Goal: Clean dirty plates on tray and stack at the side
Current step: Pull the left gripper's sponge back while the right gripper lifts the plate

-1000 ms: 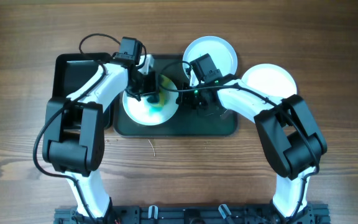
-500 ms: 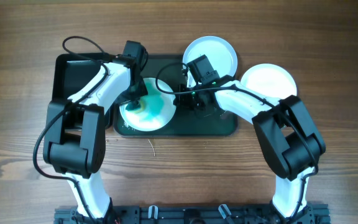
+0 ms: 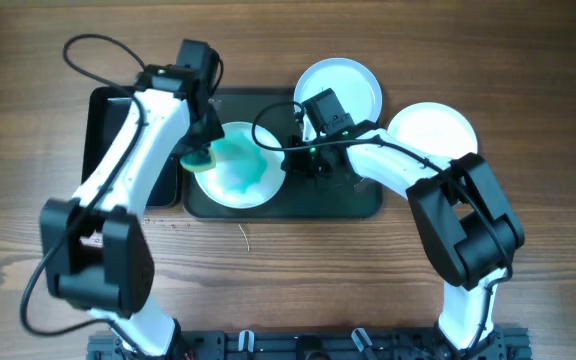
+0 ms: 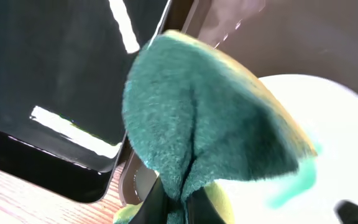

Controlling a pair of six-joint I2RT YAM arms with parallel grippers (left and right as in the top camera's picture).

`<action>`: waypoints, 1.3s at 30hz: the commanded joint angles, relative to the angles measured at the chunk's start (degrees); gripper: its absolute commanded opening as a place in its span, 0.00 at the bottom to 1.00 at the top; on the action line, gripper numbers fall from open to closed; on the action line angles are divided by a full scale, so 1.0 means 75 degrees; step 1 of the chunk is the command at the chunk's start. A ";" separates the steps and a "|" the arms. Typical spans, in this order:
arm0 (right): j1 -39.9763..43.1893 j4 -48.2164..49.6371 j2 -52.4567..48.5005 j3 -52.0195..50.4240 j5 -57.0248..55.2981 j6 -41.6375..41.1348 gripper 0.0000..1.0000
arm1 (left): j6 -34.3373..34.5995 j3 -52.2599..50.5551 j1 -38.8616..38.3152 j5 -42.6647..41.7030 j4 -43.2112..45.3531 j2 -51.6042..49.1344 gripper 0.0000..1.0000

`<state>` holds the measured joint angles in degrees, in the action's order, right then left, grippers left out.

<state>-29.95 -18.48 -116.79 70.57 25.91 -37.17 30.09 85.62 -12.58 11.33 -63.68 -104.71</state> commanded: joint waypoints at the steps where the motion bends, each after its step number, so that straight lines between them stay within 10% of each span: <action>1: 0.0044 -0.0463 0.0475 0.0023 -0.0516 0.0516 0.04 | -0.0391 0.0114 0.0067 -0.0204 -0.0029 0.0189 0.04; 17: -0.0463 -0.2652 0.3407 0.0050 -0.5517 0.2022 0.04 | -0.0376 0.0090 0.0064 -0.0632 0.0557 0.0073 0.04; 39: -0.3564 -0.2605 0.3518 0.0050 -1.3304 0.2943 0.04 | -0.0353 0.0090 0.0064 -0.0656 0.0577 0.0073 0.04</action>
<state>-55.09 -38.52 -91.81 70.54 -60.80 -17.58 28.14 85.89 -12.58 7.16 -59.55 -103.70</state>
